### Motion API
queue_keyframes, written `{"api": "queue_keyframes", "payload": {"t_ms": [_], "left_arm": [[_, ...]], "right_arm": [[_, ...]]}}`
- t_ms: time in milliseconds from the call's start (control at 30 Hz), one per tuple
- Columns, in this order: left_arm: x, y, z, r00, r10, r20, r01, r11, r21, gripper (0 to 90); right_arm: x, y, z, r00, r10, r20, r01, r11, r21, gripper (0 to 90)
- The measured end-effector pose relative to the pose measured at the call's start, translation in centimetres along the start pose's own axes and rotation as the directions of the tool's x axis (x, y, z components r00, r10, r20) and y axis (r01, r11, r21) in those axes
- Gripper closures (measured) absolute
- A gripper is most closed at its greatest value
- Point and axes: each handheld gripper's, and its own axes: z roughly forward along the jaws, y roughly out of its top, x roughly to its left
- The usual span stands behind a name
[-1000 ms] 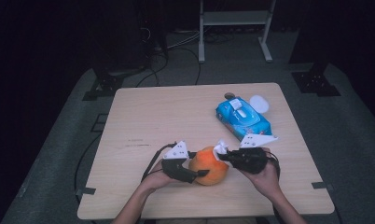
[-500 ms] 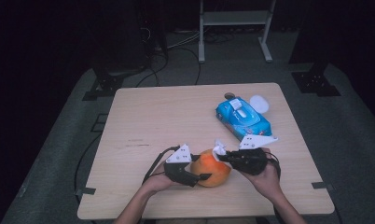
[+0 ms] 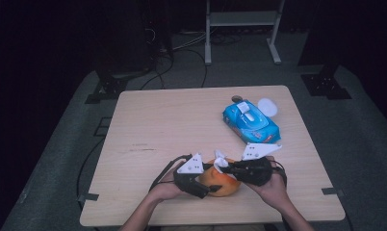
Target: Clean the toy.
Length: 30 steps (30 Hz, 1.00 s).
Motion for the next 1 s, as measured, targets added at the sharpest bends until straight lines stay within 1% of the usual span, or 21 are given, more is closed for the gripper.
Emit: {"api": "queue_keyframes", "payload": {"t_ms": [67,100,167,200,233,267,300,433,467,500,533,567,600,633,700,800,833,900,1000], "left_arm": [[-0.2,0.0,0.1,0.9999,0.017,0.003,-0.017,0.9999,0.0,30.9],[-0.2,0.0,0.1,0.9998,0.022,0.002,-0.022,0.9998,0.004,30.9],[-0.2,0.1,0.2,0.9998,0.017,-0.001,-0.017,0.9998,-0.002,30.3],[-0.3,0.1,0.3,0.9998,0.019,0.001,-0.019,0.9998,-0.006,30.2],[-0.3,0.1,0.4,0.9997,0.025,0.003,-0.025,0.9997,-0.007,30.0],[-0.4,0.2,0.5,0.9993,0.038,0.008,-0.038,0.9993,-0.002,29.5],[-0.6,0.3,0.6,0.9989,0.046,0.01,-0.046,0.9989,0.003,29.0],[-1.0,0.3,0.7,0.9964,0.083,0.012,-0.084,0.9962,0.022,28.3],[-1.1,0.4,0.7,0.9965,0.084,0.009,-0.084,0.9963,0.021,28.3],[-1.0,0.4,0.7,0.9967,0.081,0.006,-0.081,0.9964,0.025,28.5],[-0.9,0.4,0.6,0.9972,0.075,0.002,-0.075,0.9969,0.025,29.2],[-0.8,0.4,0.5,0.998,0.063,-0.002,-0.063,0.9978,0.02,29.8],[-0.7,0.3,0.5,0.9985,0.055,-0.003,-0.055,0.9983,0.021,30.3],[-0.6,0.3,0.4,0.9993,0.038,-0.004,-0.038,0.9991,0.018,30.5],[0.0,0.1,0.1,1.0,0.001,-0.005,-0.001,1.0,0.0,31.4],[0.9,-0.3,-0.3,0.9984,-0.057,0.002,0.057,0.998,-0.027,32.1],[1.1,-0.4,-0.4,0.9977,-0.068,0.002,0.068,0.9972,-0.032,32.1],[1.3,-0.5,-0.4,0.9966,-0.083,0.0,0.083,0.9957,-0.041,32.2],[1.3,-0.5,-0.3,0.9965,-0.083,-0.006,0.083,0.9957,-0.041,32.2]], "right_arm": [[-1.1,-0.4,-0.2,0.9985,0.021,0.051,-0.021,1.0,0.011,85.1],[-1.8,-0.7,-0.3,0.9971,0.037,0.066,-0.038,0.999,0.018,85.1],[-2.8,-1.4,-0.6,0.9948,0.074,0.069,-0.077,0.996,0.033,85.1],[-3.3,-1.8,-0.8,0.9935,0.097,0.059,-0.1,0.994,0.043,85.1],[-3.4,-2.0,-0.9,0.9927,0.108,0.053,-0.11,0.993,0.04,85.1],[-3.3,-2.0,-1.0,0.993,0.106,0.051,-0.109,0.993,0.042,85.1],[-2.9,-1.8,-1.0,0.9947,0.093,0.044,-0.095,0.995,0.044,85.1],[-1.1,-0.7,-0.3,0.9983,0.055,-0.018,-0.055,0.998,0.022,85.1],[-0.8,-0.5,-0.1,0.9986,0.044,-0.027,-0.044,0.999,0.018,85.1],[-0.7,-0.4,0.1,0.9991,0.036,-0.021,-0.036,0.999,0.022,85.1],[-0.7,-0.3,0.1,0.9995,0.028,-0.011,-0.028,0.999,0.028,85.1],[-1.0,-0.4,0.1,0.9994,0.034,-0.005,-0.034,0.999,0.029,85.2],[-1.3,-0.5,0.0,0.9989,0.046,0.009,-0.047,0.998,0.03,85.2],[-1.7,-0.7,-0.1,0.9986,0.047,0.026,-0.048,0.998,0.031,85.1],[-2.9,-1.4,-0.6,0.9946,0.089,0.054,-0.091,0.995,0.037,85.2],[-4.1,-2.1,-1.4,0.9891,0.122,0.083,-0.125,0.991,0.038,85.2],[-4.2,-2.3,-1.6,0.9875,0.129,0.09,-0.133,0.99,0.037,85.2],[-4.2,-2.2,-1.7,0.9865,0.138,0.089,-0.141,0.99,0.029,85.2],[-3.0,-1.4,-1.4,0.9933,0.096,0.065,-0.097,0.995,0.018,85.2]]}}
